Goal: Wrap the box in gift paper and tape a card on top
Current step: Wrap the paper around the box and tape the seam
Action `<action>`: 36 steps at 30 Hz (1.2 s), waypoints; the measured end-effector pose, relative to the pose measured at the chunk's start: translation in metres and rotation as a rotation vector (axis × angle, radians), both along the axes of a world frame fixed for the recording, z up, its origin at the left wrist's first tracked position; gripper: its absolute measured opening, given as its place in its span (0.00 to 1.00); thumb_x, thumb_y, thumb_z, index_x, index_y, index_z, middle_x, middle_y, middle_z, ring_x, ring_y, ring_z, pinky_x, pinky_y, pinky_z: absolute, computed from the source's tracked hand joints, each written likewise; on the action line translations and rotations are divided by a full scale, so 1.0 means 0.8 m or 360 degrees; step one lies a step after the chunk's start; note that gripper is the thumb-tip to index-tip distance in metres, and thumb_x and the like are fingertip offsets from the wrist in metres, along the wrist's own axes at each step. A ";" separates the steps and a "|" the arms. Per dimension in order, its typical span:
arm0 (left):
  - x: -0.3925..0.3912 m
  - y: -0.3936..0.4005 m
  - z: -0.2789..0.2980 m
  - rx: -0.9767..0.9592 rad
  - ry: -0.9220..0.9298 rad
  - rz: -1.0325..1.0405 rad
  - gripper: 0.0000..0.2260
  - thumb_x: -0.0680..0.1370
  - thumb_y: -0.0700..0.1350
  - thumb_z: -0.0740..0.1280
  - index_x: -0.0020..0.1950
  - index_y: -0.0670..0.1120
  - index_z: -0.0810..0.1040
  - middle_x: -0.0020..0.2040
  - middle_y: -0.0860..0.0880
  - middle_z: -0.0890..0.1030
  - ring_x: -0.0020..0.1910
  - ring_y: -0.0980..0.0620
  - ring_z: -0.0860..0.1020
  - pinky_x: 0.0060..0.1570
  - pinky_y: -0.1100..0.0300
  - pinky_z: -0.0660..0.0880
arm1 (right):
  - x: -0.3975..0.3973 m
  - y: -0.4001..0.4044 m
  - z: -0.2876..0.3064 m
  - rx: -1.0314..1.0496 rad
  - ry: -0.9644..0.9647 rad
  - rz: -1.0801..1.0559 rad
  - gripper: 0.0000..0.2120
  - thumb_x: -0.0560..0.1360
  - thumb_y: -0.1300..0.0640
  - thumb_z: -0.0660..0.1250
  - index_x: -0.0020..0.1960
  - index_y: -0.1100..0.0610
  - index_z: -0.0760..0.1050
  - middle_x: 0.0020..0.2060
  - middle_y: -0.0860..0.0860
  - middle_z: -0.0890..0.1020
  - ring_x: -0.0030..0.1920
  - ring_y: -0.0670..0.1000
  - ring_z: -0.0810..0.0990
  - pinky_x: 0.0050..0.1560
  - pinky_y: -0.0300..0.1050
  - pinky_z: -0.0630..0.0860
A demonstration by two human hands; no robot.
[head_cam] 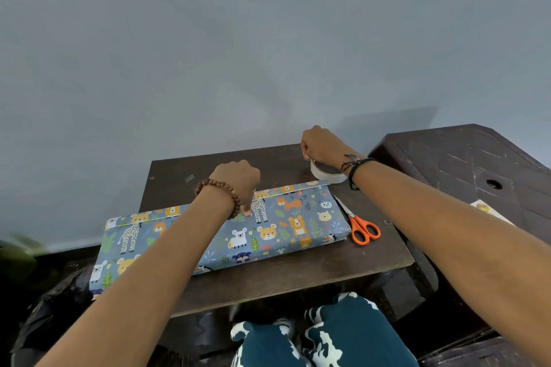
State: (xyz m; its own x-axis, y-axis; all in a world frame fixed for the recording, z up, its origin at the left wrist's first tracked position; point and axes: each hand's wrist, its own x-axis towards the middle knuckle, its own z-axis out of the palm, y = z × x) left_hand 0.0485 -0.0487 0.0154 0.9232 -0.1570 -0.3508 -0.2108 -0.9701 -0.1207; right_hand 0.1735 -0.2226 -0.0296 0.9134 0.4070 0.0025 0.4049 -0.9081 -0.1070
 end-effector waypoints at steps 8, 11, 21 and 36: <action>0.000 0.000 -0.003 0.0009 -0.0035 0.0003 0.21 0.72 0.48 0.72 0.62 0.41 0.74 0.59 0.42 0.76 0.56 0.44 0.77 0.53 0.55 0.74 | -0.008 0.004 0.002 -0.0109 -0.0081 0.0111 0.09 0.75 0.70 0.58 0.46 0.65 0.76 0.47 0.61 0.79 0.44 0.58 0.78 0.44 0.45 0.72; -0.001 0.002 -0.005 -0.0014 -0.0067 -0.0004 0.21 0.73 0.48 0.71 0.61 0.41 0.74 0.59 0.42 0.77 0.56 0.44 0.77 0.53 0.55 0.74 | -0.007 0.005 0.003 -0.0105 -0.0103 0.0159 0.08 0.75 0.70 0.58 0.43 0.62 0.73 0.46 0.60 0.79 0.44 0.58 0.78 0.43 0.43 0.70; -0.025 0.039 -0.028 -0.0190 -0.0167 0.0065 0.16 0.76 0.54 0.65 0.56 0.44 0.76 0.57 0.45 0.76 0.57 0.46 0.75 0.56 0.53 0.70 | -0.025 0.004 0.020 0.0907 0.0263 -0.0228 0.06 0.75 0.62 0.64 0.44 0.61 0.80 0.36 0.56 0.81 0.35 0.51 0.79 0.34 0.41 0.77; -0.084 0.084 -0.082 -0.1093 -0.0535 0.0246 0.26 0.72 0.58 0.67 0.63 0.44 0.70 0.66 0.52 0.62 0.56 0.52 0.76 0.52 0.59 0.73 | -0.153 0.099 -0.011 0.1740 0.0434 -0.0313 0.09 0.77 0.60 0.63 0.47 0.60 0.81 0.42 0.50 0.81 0.36 0.44 0.77 0.36 0.33 0.77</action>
